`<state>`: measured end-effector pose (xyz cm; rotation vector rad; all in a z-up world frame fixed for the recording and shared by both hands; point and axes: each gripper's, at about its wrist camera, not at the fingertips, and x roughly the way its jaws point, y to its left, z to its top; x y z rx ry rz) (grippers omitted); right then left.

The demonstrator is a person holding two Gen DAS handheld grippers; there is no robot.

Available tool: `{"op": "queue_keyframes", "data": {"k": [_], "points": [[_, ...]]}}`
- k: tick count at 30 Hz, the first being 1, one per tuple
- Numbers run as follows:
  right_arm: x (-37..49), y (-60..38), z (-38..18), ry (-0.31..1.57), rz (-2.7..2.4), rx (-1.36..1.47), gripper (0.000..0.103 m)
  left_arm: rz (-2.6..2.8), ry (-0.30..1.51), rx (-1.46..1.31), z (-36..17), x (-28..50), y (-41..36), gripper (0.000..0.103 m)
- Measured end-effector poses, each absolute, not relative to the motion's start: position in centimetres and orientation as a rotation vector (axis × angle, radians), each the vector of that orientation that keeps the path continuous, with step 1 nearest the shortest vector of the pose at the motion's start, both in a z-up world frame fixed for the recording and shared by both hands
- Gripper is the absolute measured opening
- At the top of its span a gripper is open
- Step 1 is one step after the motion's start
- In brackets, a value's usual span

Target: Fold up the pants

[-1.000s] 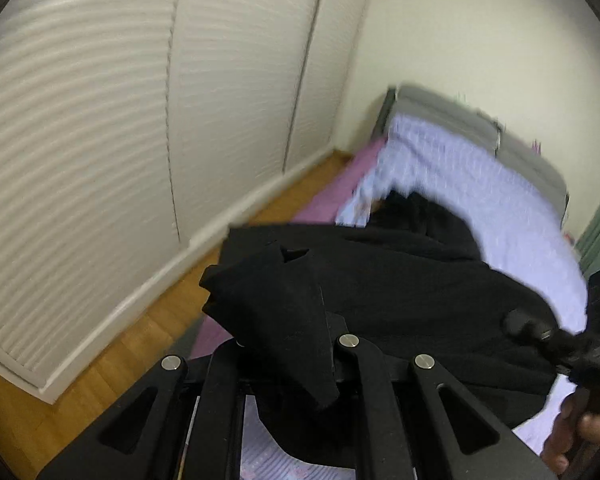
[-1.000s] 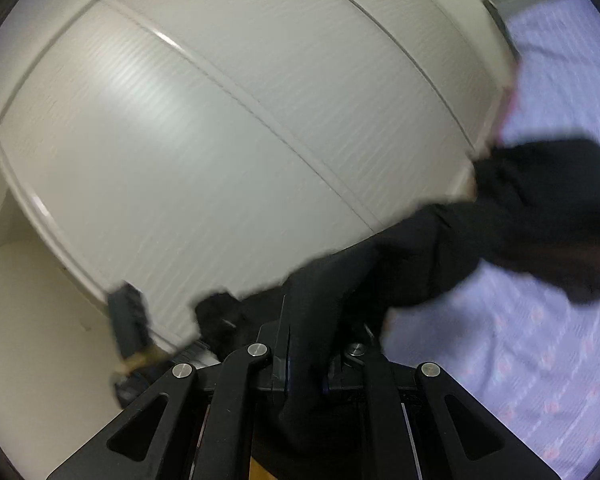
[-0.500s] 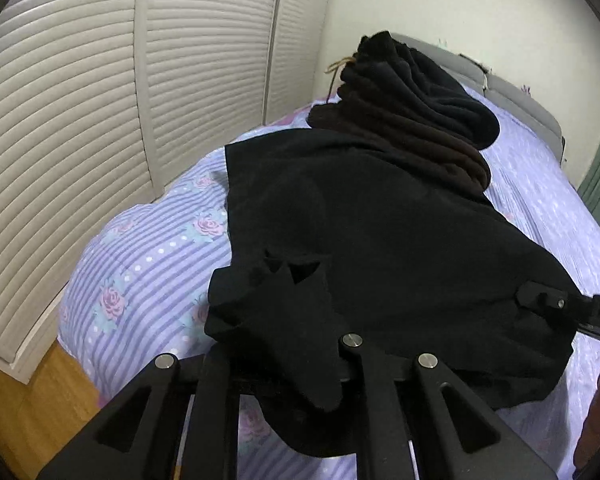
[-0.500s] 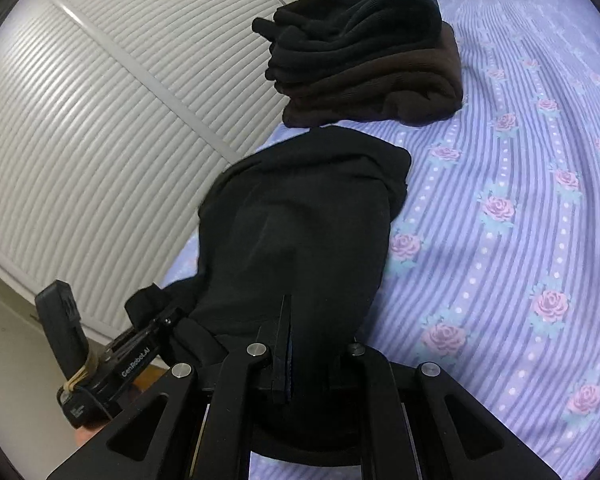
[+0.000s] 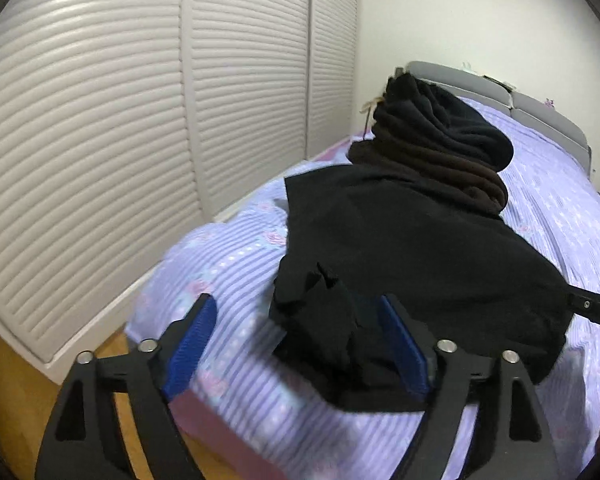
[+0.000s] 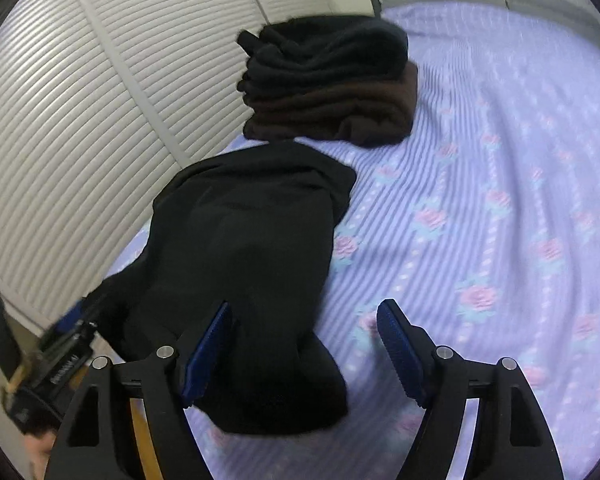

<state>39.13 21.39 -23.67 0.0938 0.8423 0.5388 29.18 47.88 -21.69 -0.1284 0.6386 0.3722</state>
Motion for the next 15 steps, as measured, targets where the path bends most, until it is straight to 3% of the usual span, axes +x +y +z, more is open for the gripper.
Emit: {"op": "queue_keyframes", "data": {"k": [4,9,15], "points": [[35.9,20.2,-20.9,0.724,0.492,-0.051,0.077,0.426,0.608,-0.076,-19.7,26.3,44.7,0.100],[31.1,17.5,-17.1,0.597,0.429,-0.171,0.086,0.430,0.609,-0.038,-17.2,23.3,40.3,0.101],[24.6,13.3,-12.7,0.513,0.419,-0.216,0.087,0.442,0.587,-0.045,-12.9,18.1,35.9,0.103]]}}
